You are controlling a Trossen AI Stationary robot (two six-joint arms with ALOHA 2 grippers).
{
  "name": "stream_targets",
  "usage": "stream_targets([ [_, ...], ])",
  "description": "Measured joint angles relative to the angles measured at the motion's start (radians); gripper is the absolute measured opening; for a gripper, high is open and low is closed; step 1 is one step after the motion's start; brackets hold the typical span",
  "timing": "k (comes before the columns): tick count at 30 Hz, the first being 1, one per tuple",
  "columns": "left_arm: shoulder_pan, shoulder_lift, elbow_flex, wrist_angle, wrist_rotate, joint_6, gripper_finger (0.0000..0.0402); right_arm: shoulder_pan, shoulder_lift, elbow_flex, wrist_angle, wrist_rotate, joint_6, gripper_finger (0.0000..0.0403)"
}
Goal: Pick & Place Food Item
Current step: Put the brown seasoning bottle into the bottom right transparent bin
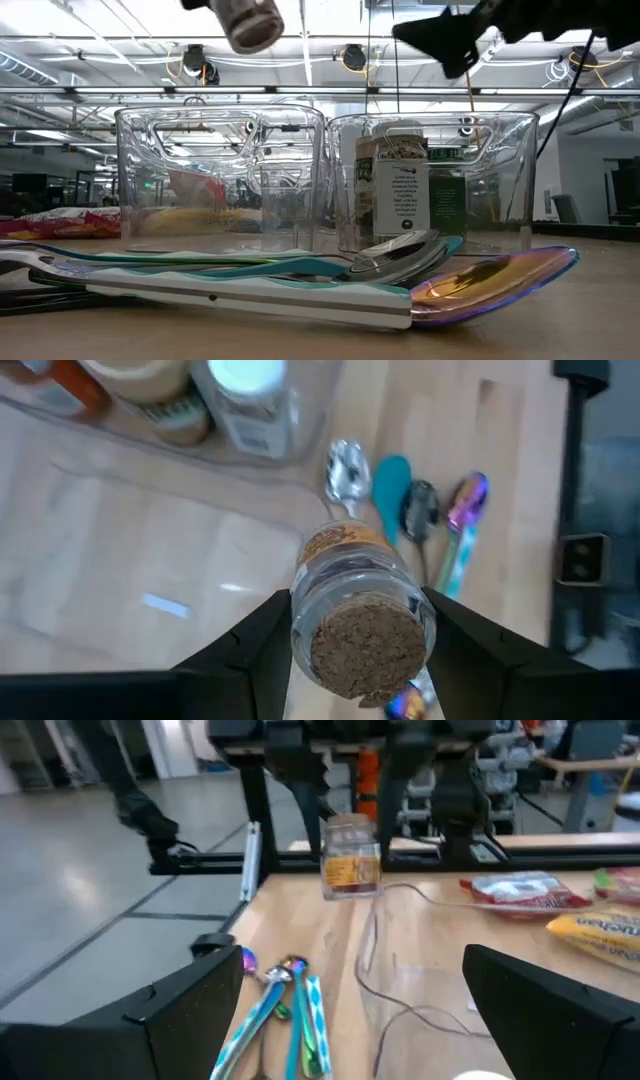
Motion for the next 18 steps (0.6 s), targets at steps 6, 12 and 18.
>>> stream_targets([
  [6, 0.029, 0.001, 0.003, 0.015, -0.02, 0.052, 0.0188, -0.026, 0.152, 0.123, -0.019, -0.001, -0.001, 0.0373],
  [12, 0.024, 0.001, 0.003, 0.014, -0.019, 0.053, 0.0188, -0.063, 0.295, 0.25, -0.024, -0.011, -0.025, 0.0373],
  [18, 0.012, 0.001, 0.003, 0.015, -0.02, 0.053, 0.0188, -0.101, 0.397, 0.367, -0.043, -0.085, -0.031, 0.0373],
])
